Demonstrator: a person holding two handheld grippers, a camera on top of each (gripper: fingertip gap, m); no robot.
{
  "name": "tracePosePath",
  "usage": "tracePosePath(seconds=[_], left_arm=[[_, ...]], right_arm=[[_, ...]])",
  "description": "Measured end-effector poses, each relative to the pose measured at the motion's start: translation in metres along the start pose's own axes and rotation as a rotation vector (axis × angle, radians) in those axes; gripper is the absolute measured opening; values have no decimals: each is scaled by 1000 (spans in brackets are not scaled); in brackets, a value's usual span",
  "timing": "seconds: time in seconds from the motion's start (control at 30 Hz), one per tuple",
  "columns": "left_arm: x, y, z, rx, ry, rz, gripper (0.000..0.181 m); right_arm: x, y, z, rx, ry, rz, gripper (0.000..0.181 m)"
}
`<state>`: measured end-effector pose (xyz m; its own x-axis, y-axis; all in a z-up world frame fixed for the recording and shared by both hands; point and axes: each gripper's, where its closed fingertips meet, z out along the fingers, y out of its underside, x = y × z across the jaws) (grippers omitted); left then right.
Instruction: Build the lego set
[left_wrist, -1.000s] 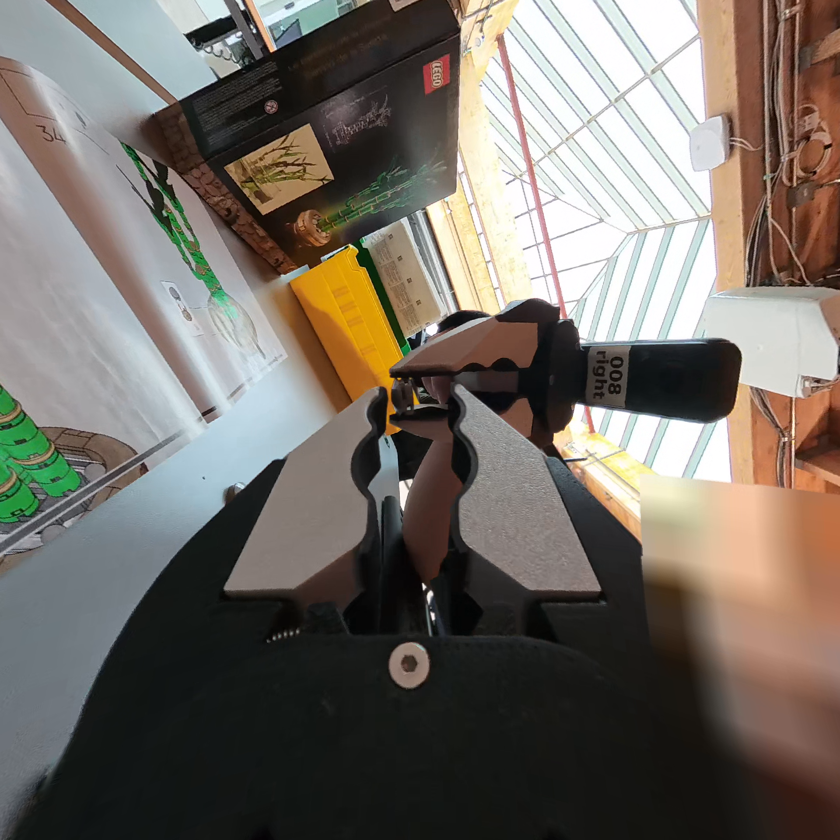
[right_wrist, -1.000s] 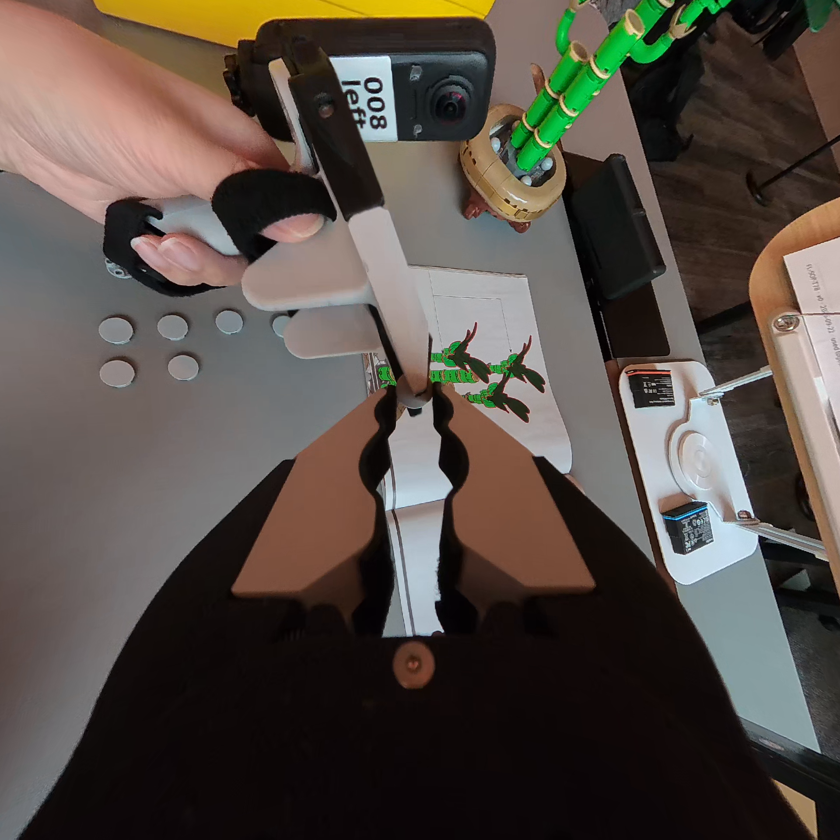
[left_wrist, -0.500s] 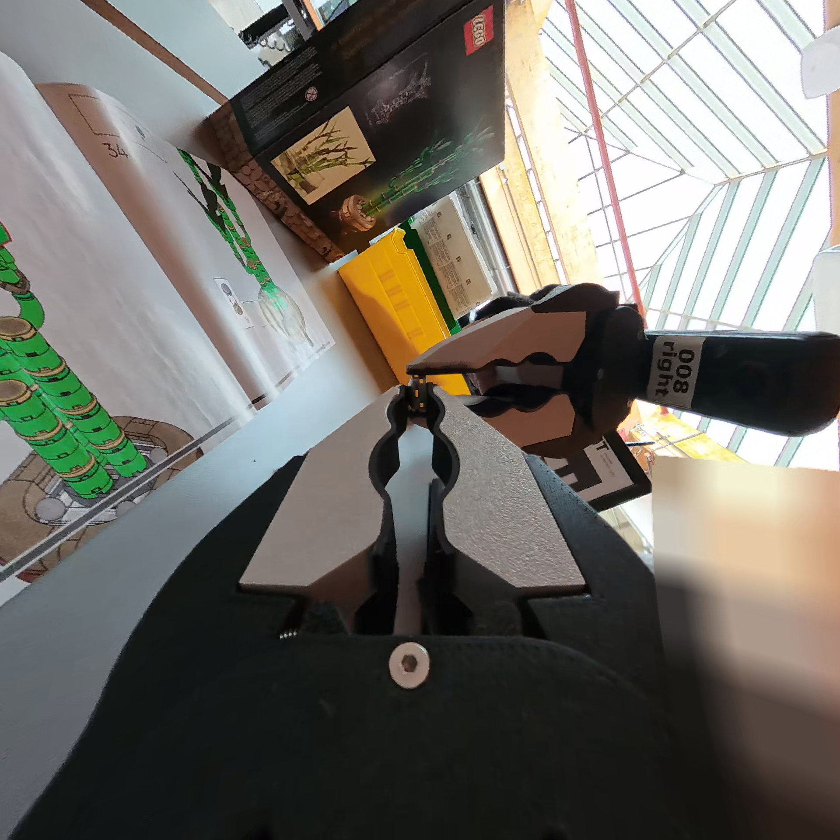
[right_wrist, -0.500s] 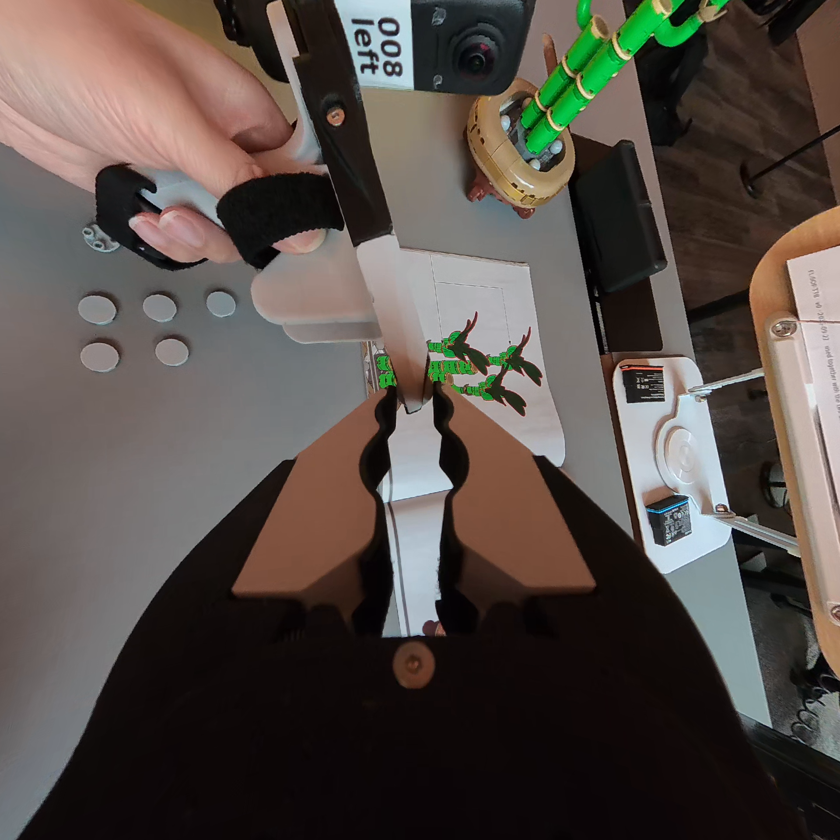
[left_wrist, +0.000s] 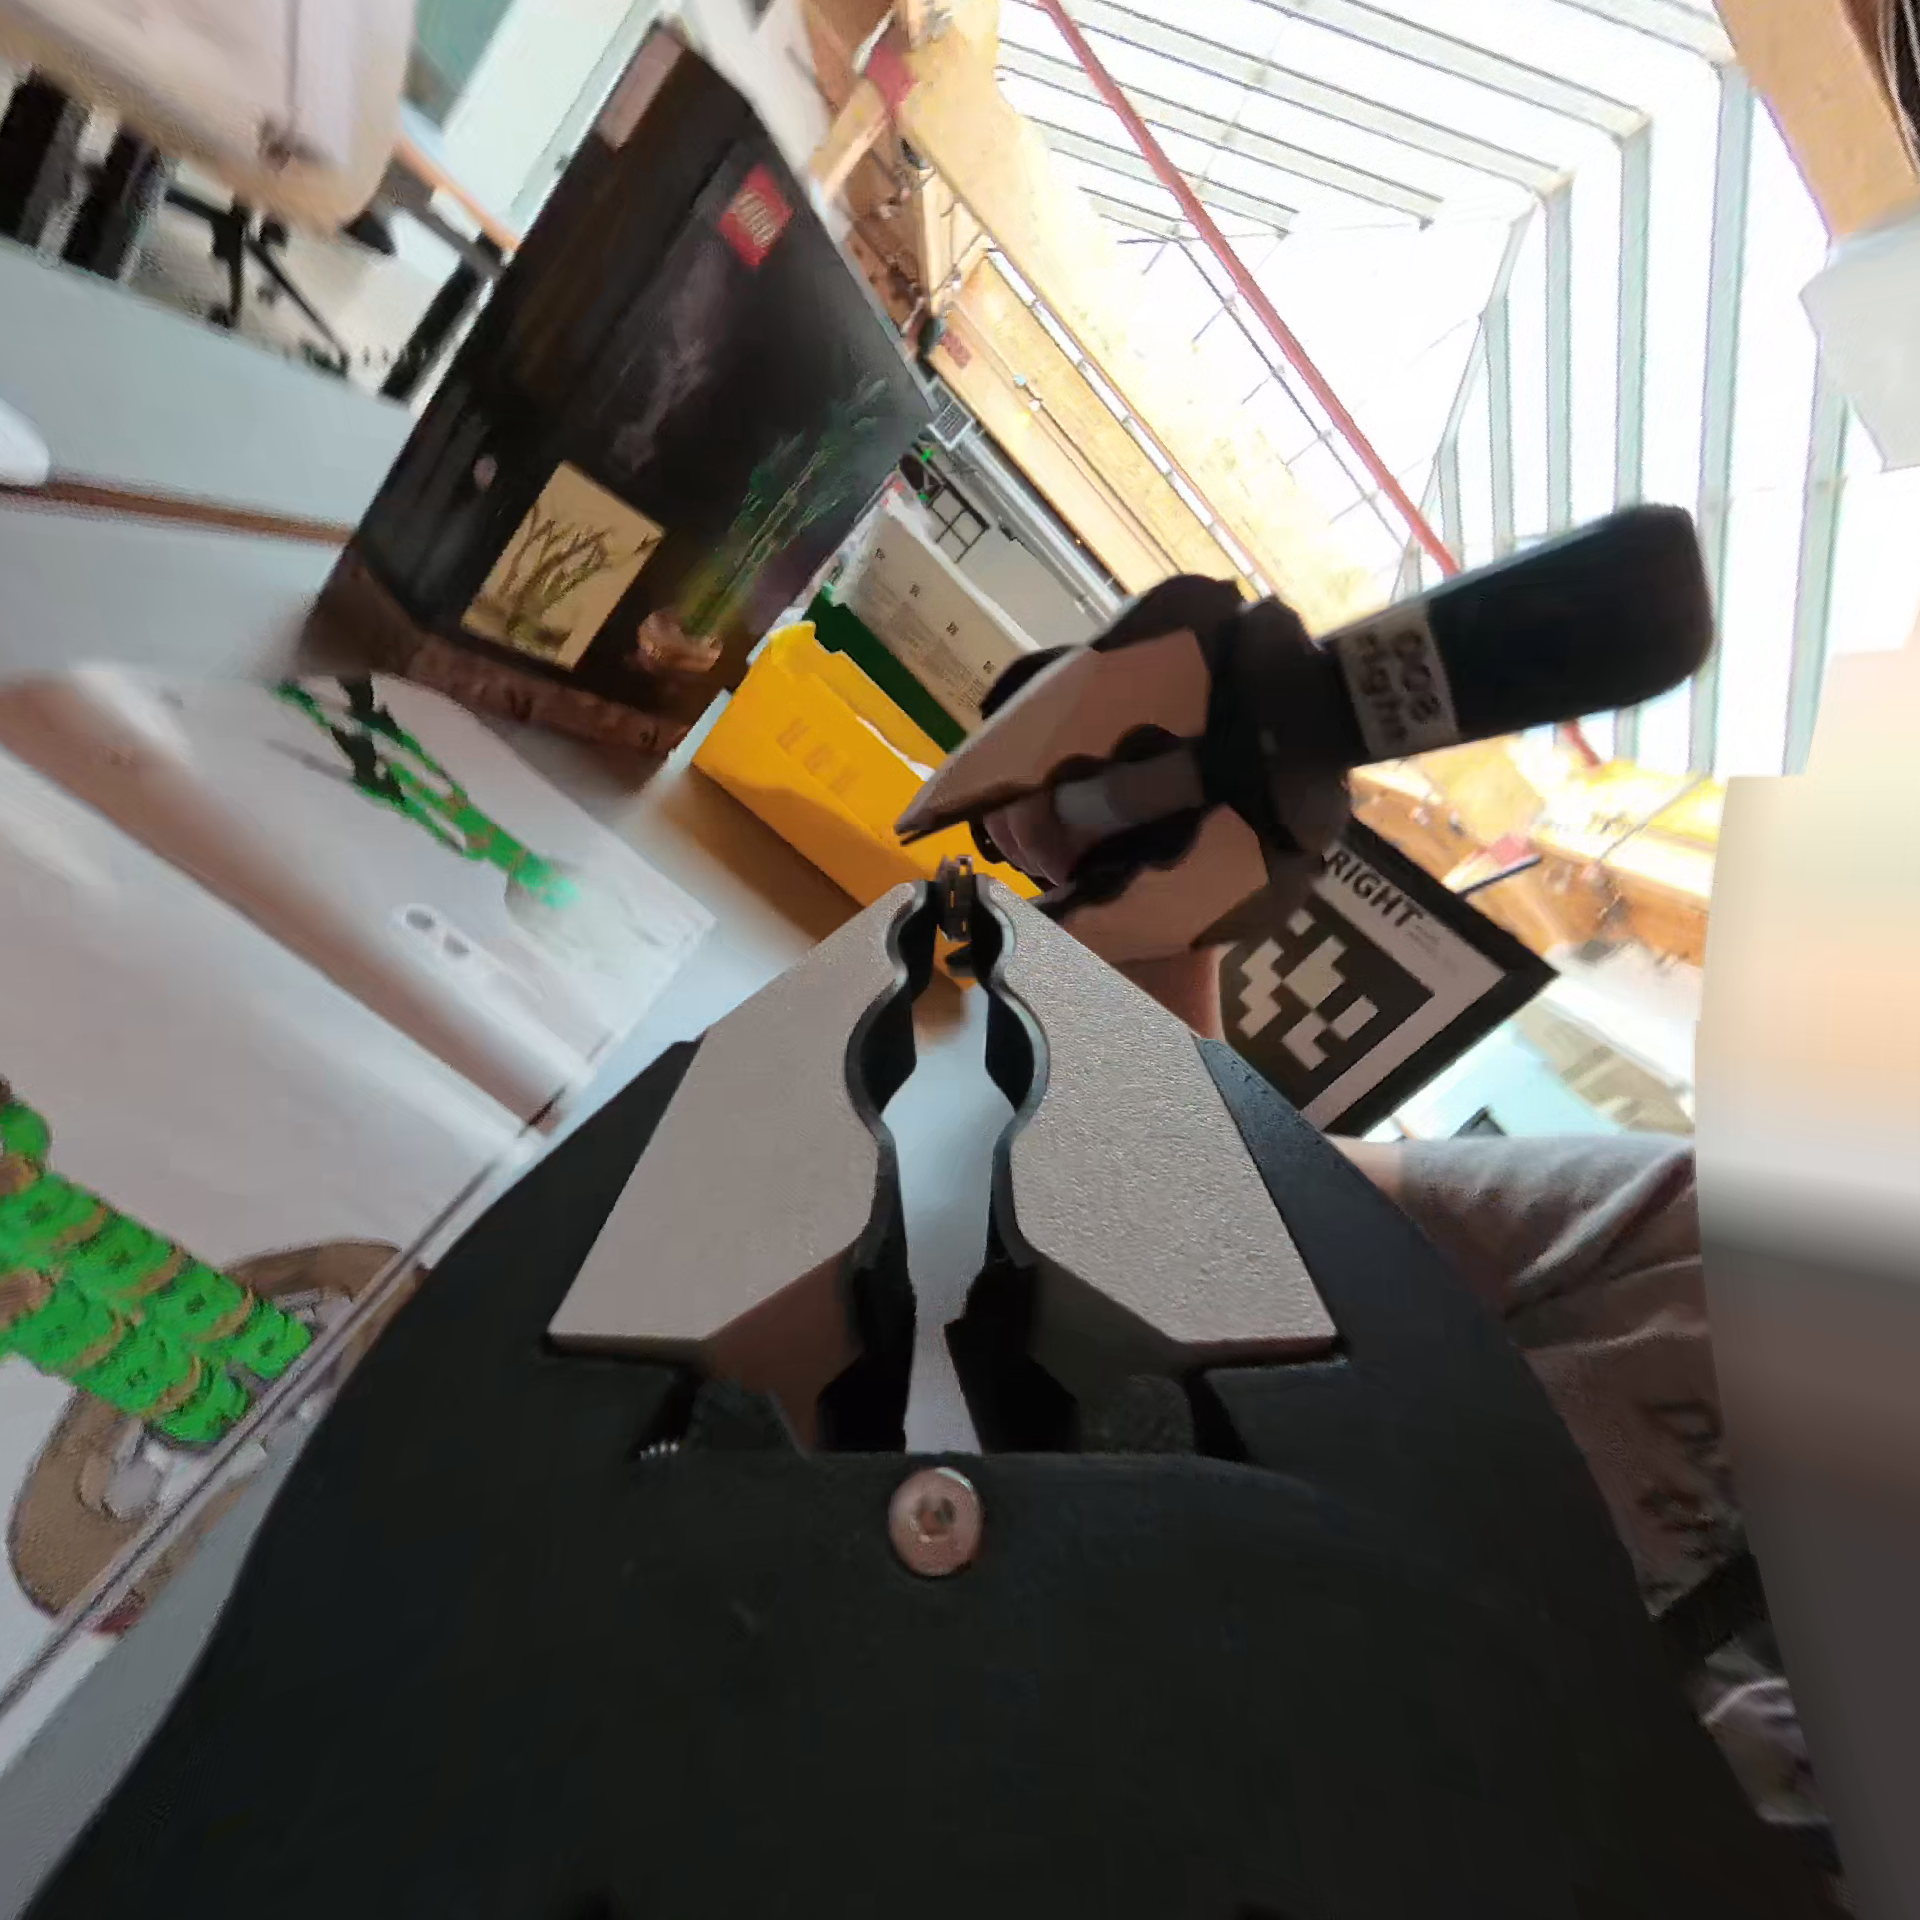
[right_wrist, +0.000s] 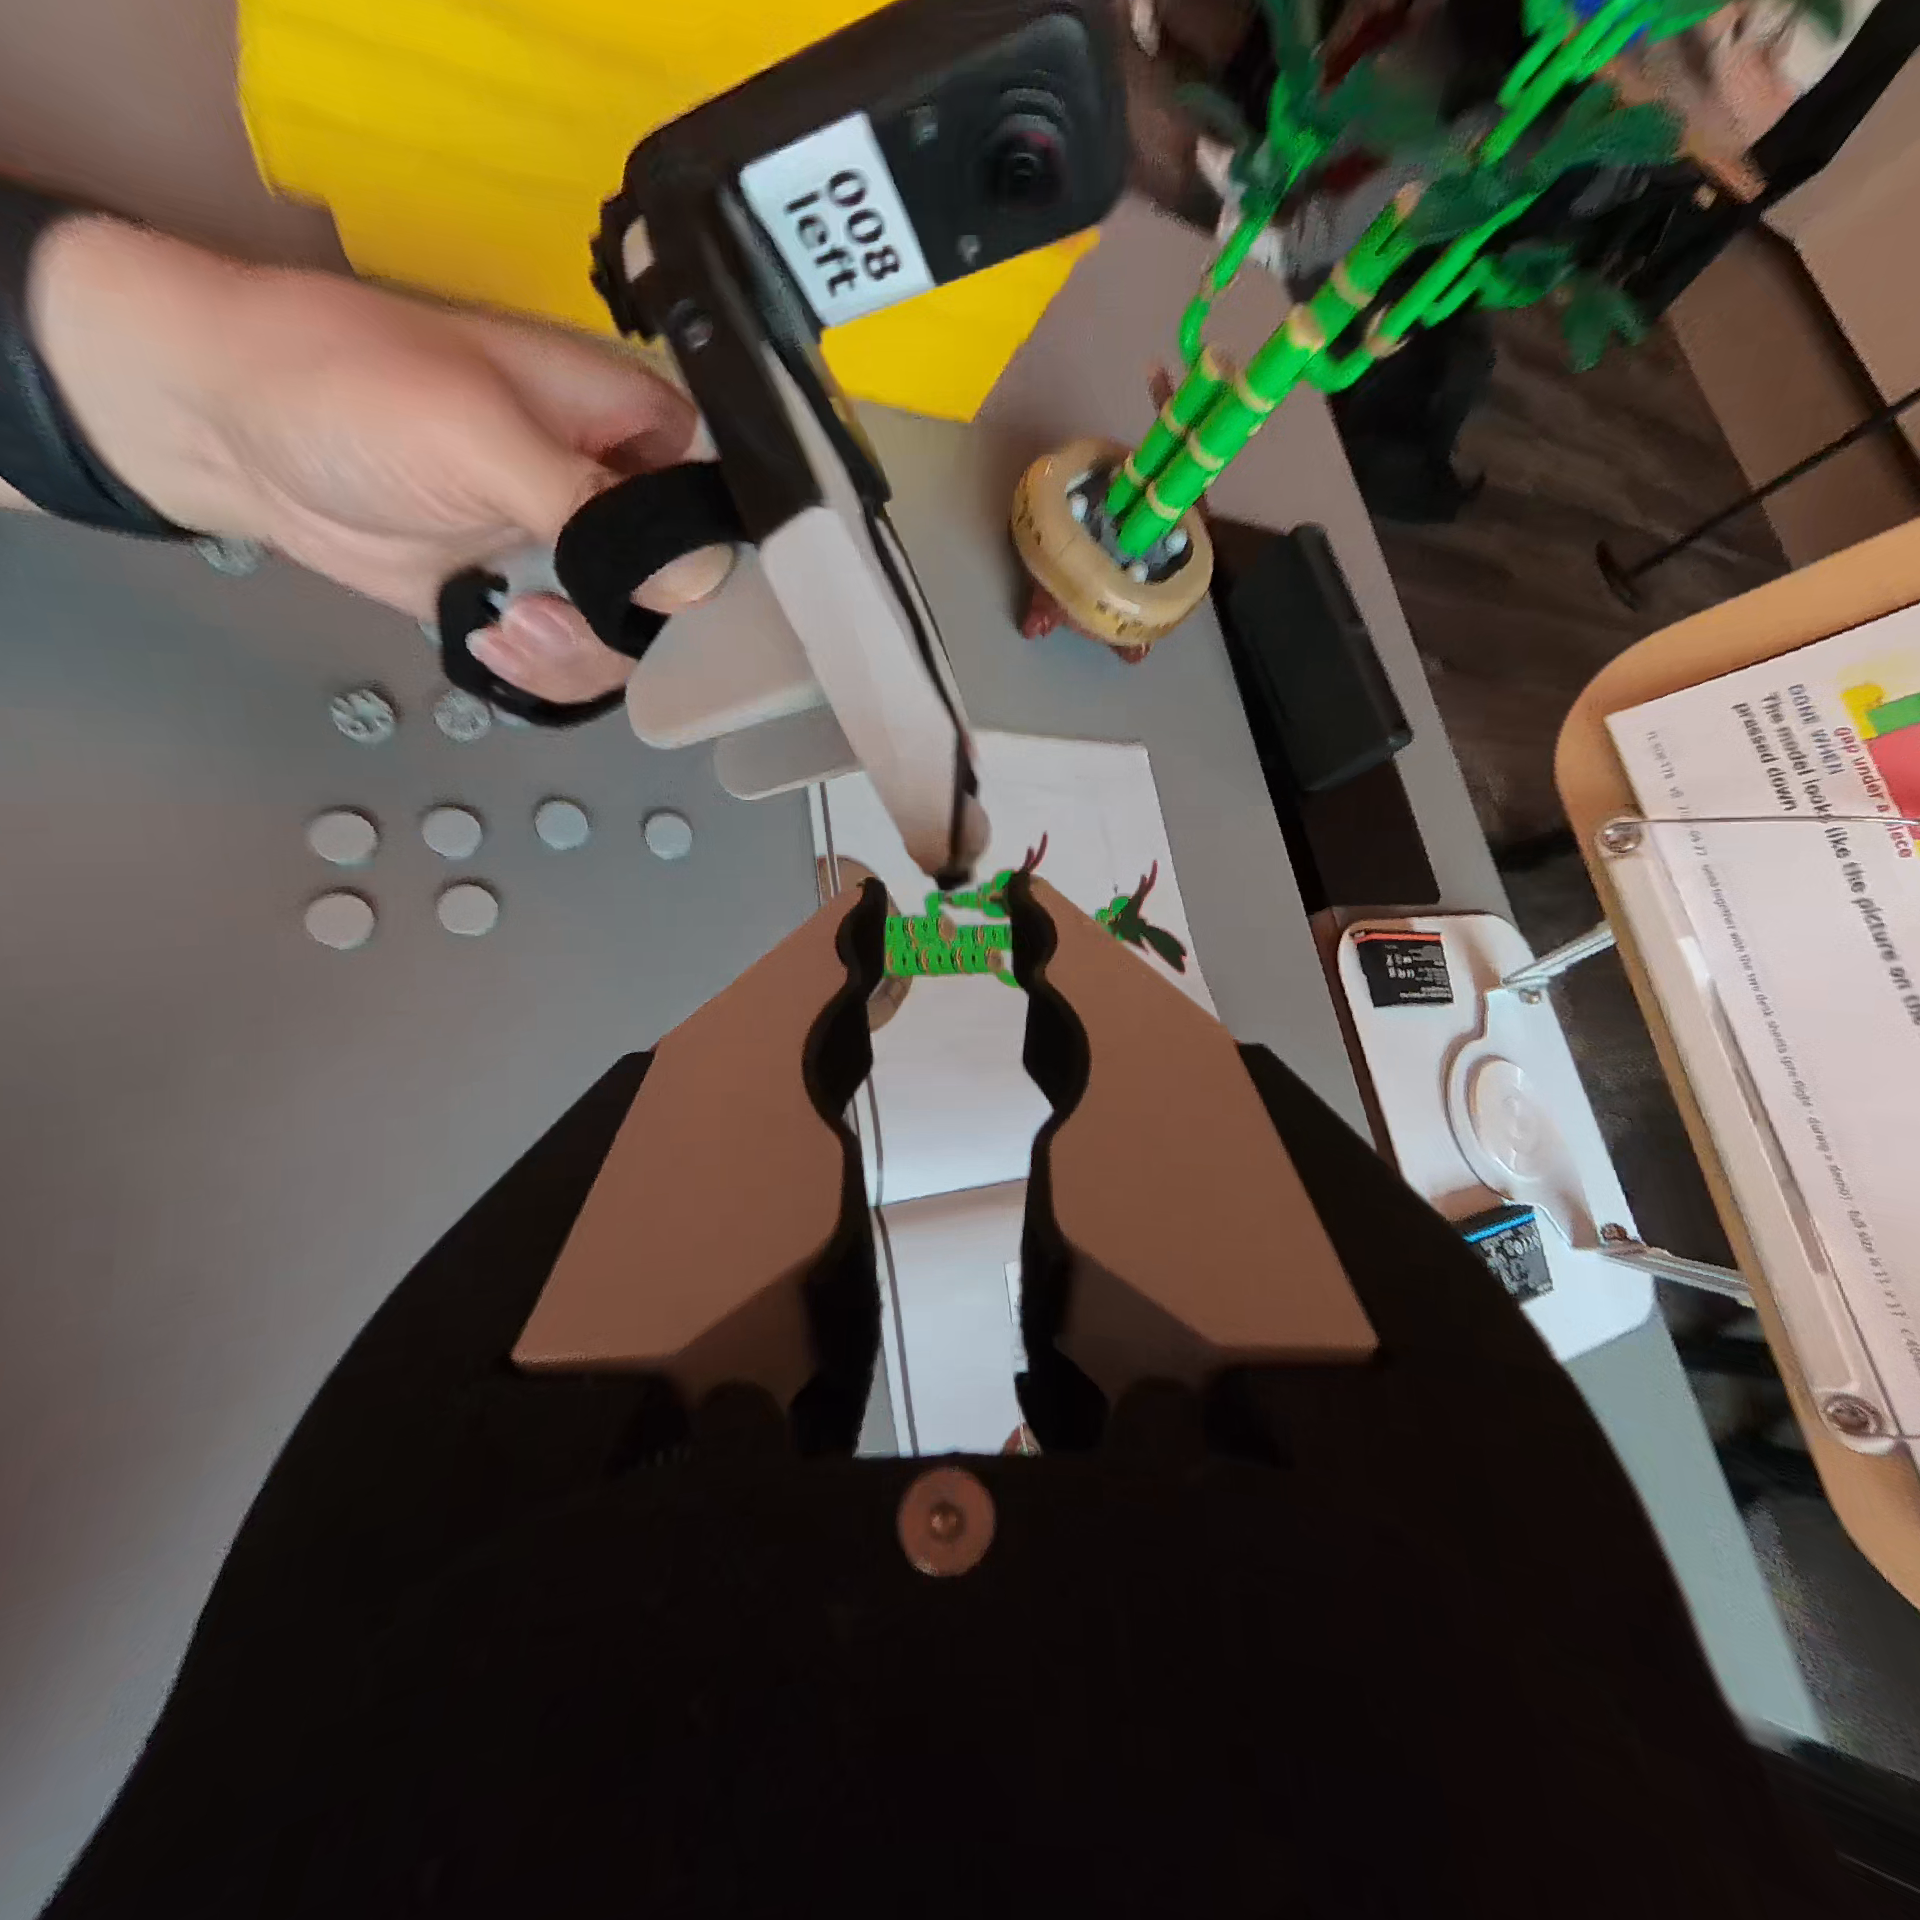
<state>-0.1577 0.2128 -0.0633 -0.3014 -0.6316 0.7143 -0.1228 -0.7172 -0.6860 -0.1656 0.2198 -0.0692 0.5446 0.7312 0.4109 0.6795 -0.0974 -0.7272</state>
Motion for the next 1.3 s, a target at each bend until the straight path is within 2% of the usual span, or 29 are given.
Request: tracePosePath(seconds=[0.1, 0.2, 0.27, 0.37, 0.5, 0.83, 1.3], left_arm=[[32, -5, 1, -2, 51, 291, 3], [61, -1, 3, 6, 100, 525, 3], [71, 3, 5, 8, 100, 633, 4], [73, 11, 8, -30, 56, 792, 4], [81, 17, 12, -19, 42, 960, 4], [84, 25, 14, -31, 60, 1077, 4], [84, 33, 17, -72, 43, 1136, 4]], right_arm=[[2, -18, -28, 188, -101, 114, 26], [-9, -30, -47, 292, -247, 185, 26], [-21, -36, -54, 334, -316, 159, 26], [-25, -44, -62, 385, -327, 122, 25], [-34, -45, -69, 400, -336, 23, 12], [-44, -45, -71, 394, -346, -58, 9], [-50, -45, -72, 387, -343, -117, 5]])
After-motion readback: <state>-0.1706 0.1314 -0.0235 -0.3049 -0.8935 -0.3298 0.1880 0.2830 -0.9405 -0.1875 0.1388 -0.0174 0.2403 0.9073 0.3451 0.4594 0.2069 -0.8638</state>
